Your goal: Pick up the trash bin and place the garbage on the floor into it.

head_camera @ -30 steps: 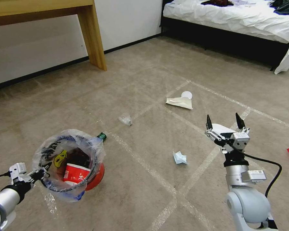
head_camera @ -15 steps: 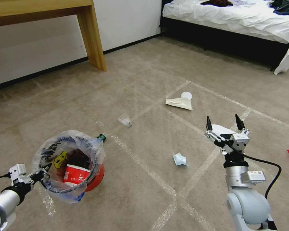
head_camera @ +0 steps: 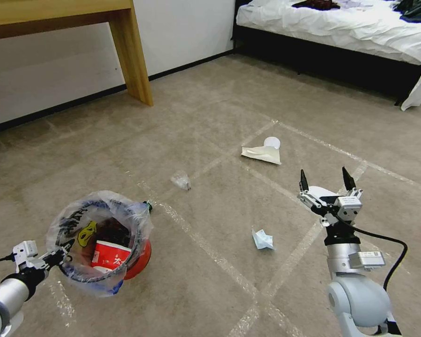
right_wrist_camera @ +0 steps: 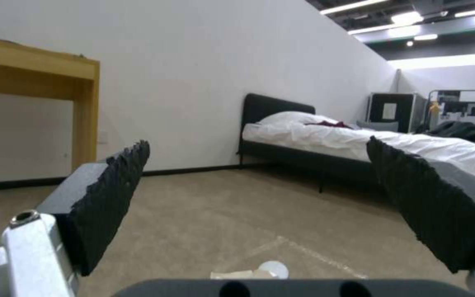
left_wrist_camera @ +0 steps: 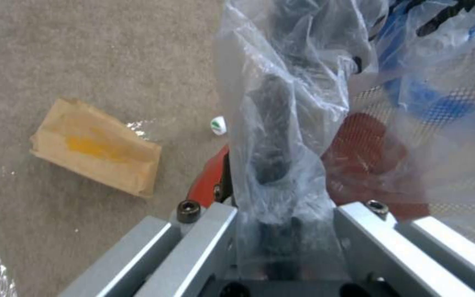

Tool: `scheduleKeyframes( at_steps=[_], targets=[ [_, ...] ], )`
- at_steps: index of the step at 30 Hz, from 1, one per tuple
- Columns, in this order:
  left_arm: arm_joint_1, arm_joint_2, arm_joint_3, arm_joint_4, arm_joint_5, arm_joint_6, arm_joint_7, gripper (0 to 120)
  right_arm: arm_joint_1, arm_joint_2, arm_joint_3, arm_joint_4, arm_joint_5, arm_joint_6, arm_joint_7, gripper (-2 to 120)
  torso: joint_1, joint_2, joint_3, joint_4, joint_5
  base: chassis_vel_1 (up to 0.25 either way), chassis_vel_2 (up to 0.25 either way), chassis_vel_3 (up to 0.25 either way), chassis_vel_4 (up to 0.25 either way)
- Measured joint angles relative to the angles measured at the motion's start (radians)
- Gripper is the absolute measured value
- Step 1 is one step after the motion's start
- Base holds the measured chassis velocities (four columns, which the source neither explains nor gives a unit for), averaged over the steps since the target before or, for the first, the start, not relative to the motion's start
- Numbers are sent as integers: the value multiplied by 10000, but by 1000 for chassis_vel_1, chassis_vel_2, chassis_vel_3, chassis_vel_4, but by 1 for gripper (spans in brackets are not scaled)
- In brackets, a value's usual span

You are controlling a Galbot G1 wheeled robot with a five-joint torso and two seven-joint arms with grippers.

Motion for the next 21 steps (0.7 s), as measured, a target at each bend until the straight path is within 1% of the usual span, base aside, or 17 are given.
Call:
scheduleKeyframes(
  at_steps=[3,4,5,6,7,9,10,11,12,13,14,15,16,17,18,19,21],
  targets=[
    [8,0,0,4,4,-2,0,1,0,-19,-20,-17,0,0,5,100,0,0,0,0,0,0,0,0,0],
    [49,10,-5,23,23,-6,1,1,37,-153,-159,-91,44,-153,166,100,-1,0,-1,0,0,0,0,0,0],
    [56,10,-9,34,30,-6,0,1,115,-314,-338,-166,112,-633,531,100,0,0,-1,1,0,0,0,0,0],
    [56,-14,-9,44,37,-8,-1,1,167,-542,-536,-206,224,-1355,991,100,0,0,0,2,1,0,0,0,0],
    [56,-14,-9,44,37,-8,-1,1,167,-542,-536,-206,224,-1355,991,100,0,0,0,2,1,0,0,0,0],
    [45,-58,-8,89,66,-11,-3,1,160,-1354,-1128,-130,1054,-3720,2098,100,0,0,-1,1,2,0,0,0,0],
    [42,-62,-12,99,69,-15,-4,1,163,-1682,-1267,-111,1384,-4500,2341,100,-1,0,-1,2,0,0,0,0,0],
    [42,-62,-12,99,69,-15,-4,1,163,-1682,-1267,-111,1384,-4500,2341,100,-1,0,-1,2,0,0,0,0,0],
    [40,-64,-17,106,69,-16,-4,1,176,-1950,-1395,-120,1668,-5084,2487,100,0,0,-1,0,0,0,0,0,0],
    [36,-76,-28,106,71,-16,-5,1,251,-2487,-1700,-241,2171,-5985,2747,100,0,0,-1,-1,1,0,0,0,0],
    [36,-76,-28,106,71,-16,-5,1,251,-2487,-1700,-241,2171,-5985,2747,100,0,0,-1,-1,1,0,0,0,0],
    [32,-100,-37,106,72,-18,-5,1,349,-2864,-1989,-419,2499,-6675,2922,100,0,0,-1,0,1,0,0,0,0],
    [32,-100,-37,106,72,-18,-5,1,349,-2864,-1989,-419,2499,-6675,2922,100,0,0,-1,0,1,0,0,0,0],
    [27,-140,-45,106,77,-19,-5,1,464,-3122,-2260,-598,2773,-7304,3022,100,0,0,-1,1,1,0,0,0,0],
    [27,-216,-56,106,97,-23,-5,1,661,-3396,-2613,-872,3072,-8119,3048,100,0,0,0,1,2,0,0,0,0],
    [27,-216,-56,106,97,-23,-5,1,661,-3396,-2613,-872,3072,-8119,3048,100,0,0,0,1,2,0,0,0,0],
    [50,-338,-70,104,145,-48,-2,1,1093,-3620,-2996,-1337,3264,-9374,2674,100,0,0,0,-1,1,0,0,0,0]
  ],
)
